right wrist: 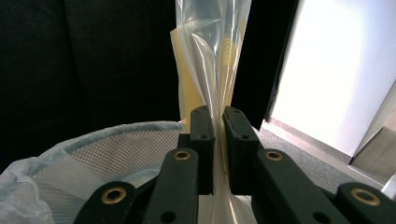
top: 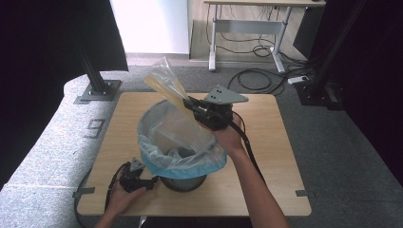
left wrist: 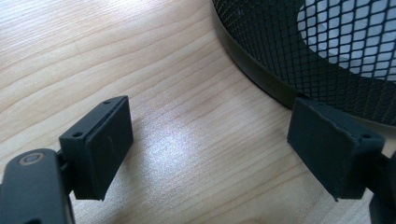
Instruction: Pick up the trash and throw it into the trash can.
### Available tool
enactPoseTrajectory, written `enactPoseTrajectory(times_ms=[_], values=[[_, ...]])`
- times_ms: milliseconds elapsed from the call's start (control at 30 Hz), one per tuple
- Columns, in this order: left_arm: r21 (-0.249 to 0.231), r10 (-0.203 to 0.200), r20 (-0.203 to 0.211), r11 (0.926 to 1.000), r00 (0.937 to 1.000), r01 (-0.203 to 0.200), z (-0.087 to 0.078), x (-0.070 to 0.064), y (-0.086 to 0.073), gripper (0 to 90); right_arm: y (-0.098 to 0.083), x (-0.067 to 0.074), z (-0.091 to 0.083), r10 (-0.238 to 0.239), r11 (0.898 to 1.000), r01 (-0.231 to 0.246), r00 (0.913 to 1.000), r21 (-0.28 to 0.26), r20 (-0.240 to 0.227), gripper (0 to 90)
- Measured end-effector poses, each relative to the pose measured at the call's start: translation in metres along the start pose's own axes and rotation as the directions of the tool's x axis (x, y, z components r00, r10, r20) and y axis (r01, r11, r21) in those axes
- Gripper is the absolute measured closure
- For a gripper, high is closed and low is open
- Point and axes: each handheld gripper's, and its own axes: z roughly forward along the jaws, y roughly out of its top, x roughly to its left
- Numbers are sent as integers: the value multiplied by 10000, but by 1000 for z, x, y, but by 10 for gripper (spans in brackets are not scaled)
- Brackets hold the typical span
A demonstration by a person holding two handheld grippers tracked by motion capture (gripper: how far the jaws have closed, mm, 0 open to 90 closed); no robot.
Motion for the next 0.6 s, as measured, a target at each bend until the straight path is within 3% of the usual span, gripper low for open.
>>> enactPoseTrajectory(times_ms=[300,433,500,600], values=[[0,1,1,10000,10000,-1,0,0,0,139,3,1,1,-51,10000,51,10000,33,-52,781],[0,1,1,10000,10000,-1,0,0,0,138,2,2,1,-277,9989,279,9996,375,-54,517],[0,2,3,10000,10000,-2,0,0,0,139,2,3,-1,-484,9974,465,9982,558,349,426],[-3,1,0,10000,10000,-1,0,0,0,138,0,1,-8,-385,9968,328,9962,729,787,371]])
